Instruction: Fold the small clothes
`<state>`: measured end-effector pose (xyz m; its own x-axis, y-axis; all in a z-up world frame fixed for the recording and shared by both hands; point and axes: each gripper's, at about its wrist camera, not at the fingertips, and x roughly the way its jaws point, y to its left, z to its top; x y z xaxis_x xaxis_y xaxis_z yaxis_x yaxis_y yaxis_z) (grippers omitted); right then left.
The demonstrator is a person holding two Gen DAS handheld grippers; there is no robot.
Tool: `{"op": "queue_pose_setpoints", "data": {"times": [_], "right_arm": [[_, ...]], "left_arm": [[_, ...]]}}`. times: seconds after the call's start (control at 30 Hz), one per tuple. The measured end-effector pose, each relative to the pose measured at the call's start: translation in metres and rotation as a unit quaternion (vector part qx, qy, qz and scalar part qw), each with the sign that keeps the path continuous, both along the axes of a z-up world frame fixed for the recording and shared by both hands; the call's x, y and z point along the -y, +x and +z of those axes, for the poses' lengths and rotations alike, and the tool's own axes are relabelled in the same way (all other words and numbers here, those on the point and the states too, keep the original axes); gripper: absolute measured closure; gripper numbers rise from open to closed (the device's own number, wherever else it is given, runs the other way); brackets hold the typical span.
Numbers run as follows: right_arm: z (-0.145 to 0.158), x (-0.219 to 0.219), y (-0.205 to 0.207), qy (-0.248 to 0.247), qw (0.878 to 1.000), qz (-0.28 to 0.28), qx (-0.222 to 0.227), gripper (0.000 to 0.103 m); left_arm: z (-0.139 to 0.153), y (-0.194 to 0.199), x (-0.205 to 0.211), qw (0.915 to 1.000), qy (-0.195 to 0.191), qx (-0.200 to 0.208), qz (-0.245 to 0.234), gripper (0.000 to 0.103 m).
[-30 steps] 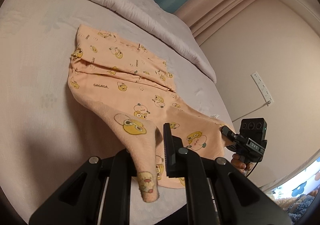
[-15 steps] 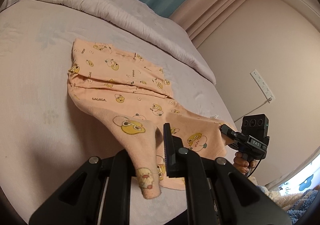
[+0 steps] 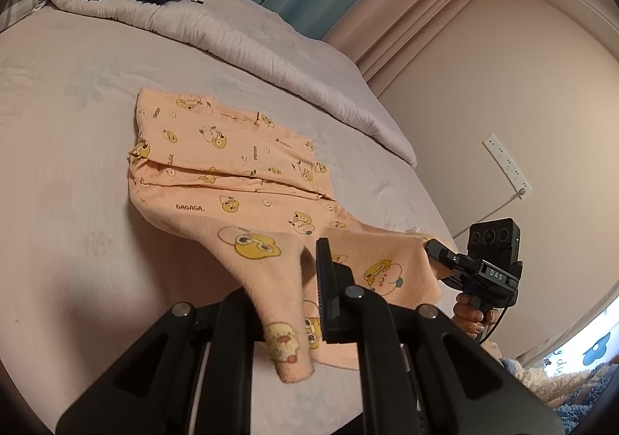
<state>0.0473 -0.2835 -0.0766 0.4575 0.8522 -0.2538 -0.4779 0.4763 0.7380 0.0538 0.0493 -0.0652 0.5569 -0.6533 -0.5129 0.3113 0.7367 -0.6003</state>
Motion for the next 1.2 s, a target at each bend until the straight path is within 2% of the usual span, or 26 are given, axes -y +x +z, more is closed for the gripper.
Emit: {"op": "queue_pose_setpoints", "data": {"times": [0.73, 1.2], "right_arm": [[0.003, -0.001, 0.004, 0.003, 1.000, -0.007, 0.005, 0.092], [0.006, -0.002, 0.010, 0.014, 1.000, -0.013, 0.014, 0.092]], "left_arm": [[0.003, 0.010, 0.000, 0.9999, -0.011, 0.006, 0.001, 0.095], [0.010, 0.021, 0.002, 0.9999, -0.004, 0.014, 0.006, 0.095]]}}
